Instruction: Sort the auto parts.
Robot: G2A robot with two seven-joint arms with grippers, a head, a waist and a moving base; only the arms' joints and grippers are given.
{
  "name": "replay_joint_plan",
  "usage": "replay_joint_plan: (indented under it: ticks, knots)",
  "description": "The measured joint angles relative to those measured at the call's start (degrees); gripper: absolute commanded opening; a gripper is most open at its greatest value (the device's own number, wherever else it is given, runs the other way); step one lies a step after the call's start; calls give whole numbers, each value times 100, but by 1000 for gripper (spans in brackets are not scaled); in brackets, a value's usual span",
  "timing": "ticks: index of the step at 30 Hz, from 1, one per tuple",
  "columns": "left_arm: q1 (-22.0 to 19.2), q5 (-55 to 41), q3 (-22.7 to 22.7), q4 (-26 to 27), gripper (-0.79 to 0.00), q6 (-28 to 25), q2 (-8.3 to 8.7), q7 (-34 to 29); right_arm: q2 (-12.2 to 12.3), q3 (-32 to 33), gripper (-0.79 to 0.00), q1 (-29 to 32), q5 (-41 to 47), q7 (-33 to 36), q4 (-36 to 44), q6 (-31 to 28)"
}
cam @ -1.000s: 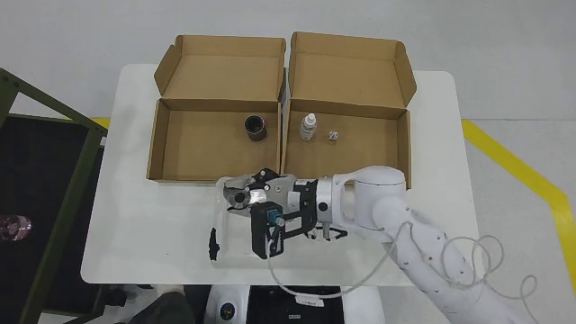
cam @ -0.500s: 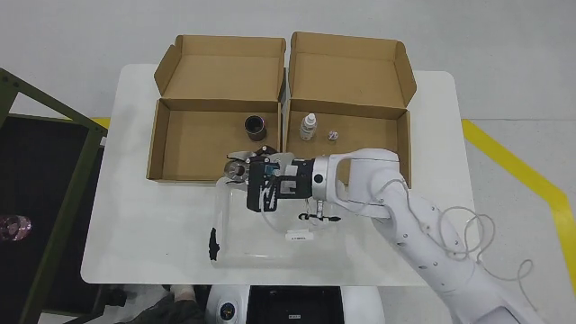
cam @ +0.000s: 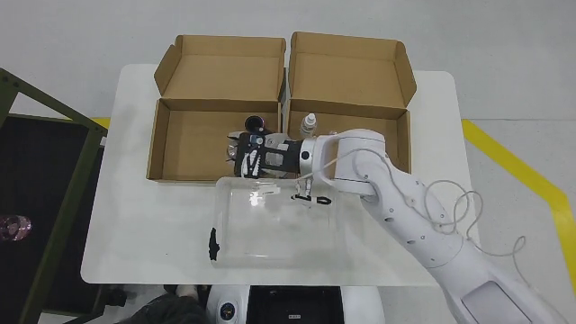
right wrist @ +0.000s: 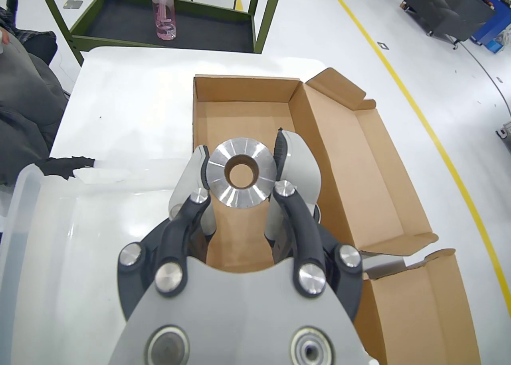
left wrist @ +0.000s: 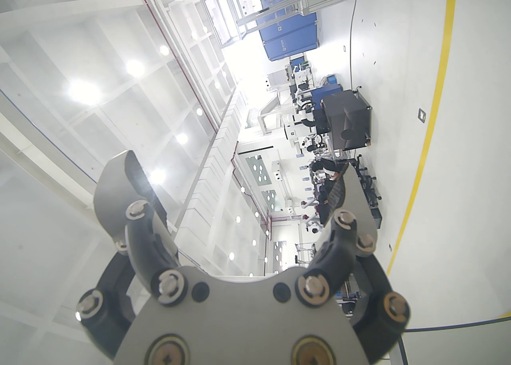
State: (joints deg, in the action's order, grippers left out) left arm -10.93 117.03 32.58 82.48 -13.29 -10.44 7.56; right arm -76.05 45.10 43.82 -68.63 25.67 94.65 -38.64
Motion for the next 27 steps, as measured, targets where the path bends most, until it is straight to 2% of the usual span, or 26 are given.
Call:
replay_joint_plan:
  ticks: [14, 27]
  knots:
    - [0, 0, 0, 0, 0, 0, 0, 0, -337, -671, -785, -756, 80, 204, -1321, 52]
    - [0, 0, 0, 0, 0, 0, 0, 0, -626, -1098, -785, -1160, -48, 238, -2300, 80]
